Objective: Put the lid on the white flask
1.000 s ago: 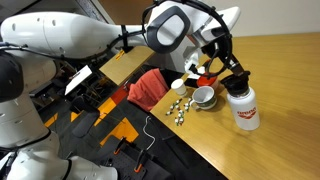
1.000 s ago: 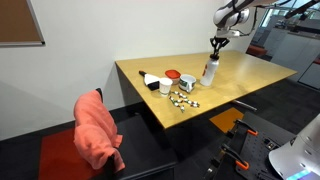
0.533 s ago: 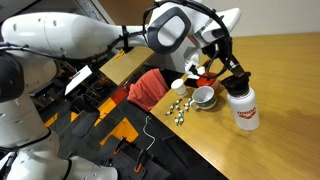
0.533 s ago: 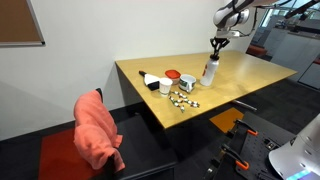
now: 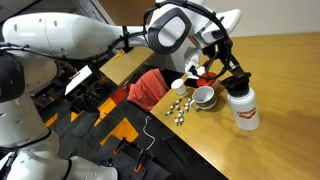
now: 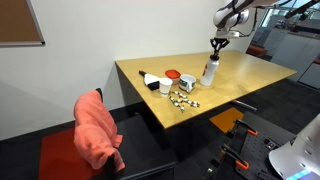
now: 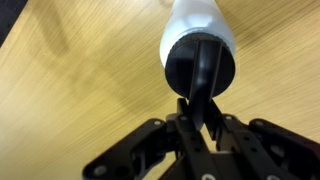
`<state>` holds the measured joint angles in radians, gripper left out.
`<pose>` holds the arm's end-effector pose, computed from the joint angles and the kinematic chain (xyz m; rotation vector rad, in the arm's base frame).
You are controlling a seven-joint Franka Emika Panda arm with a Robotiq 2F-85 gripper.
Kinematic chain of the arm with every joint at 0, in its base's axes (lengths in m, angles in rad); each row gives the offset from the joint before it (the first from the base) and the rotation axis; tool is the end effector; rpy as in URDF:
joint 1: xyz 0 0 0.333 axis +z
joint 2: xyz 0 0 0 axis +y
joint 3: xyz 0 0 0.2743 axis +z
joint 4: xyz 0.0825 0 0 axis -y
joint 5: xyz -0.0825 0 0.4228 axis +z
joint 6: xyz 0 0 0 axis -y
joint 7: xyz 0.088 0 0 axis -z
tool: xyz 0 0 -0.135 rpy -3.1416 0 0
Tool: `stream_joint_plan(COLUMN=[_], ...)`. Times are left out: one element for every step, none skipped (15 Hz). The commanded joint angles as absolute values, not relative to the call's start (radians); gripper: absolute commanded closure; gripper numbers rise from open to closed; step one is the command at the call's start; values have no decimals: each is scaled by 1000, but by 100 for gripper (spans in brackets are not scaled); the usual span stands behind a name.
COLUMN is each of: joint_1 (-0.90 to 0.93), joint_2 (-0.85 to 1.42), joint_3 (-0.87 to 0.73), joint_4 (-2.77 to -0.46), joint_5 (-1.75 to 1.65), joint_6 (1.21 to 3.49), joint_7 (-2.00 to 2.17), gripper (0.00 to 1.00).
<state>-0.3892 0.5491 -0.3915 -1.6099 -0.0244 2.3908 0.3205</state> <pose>0.5367 -0.4954 0.2732 2.5046 -1.3775 0.3092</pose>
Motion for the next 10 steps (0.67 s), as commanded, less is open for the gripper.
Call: stream_joint_plan(joint_1=[-379,-379,-379,-378,-378,-376,-374,-373,-370,-370], joint_2=[557,554,550,547,541,534,527,521,510,498], joint_3=[-398,-398,-398,-398,-397,-399,-400,-401,-403,-402], joint_4=[-1609,-1611,-1615,-1618,-1623,-1628,-1634,-1637,-1644,-1651], joint_5=[-27,-27,-26,-27,-26,-29,-31,-33,-36,-37], joint_6=[2400,2400,2400,2401,2399,2400,2401,2401,2402,2402], joint_7=[356,356,355,354,349,349,348,348,347,342], gripper=[54,53,47,40,32,25,17,10,1,0])
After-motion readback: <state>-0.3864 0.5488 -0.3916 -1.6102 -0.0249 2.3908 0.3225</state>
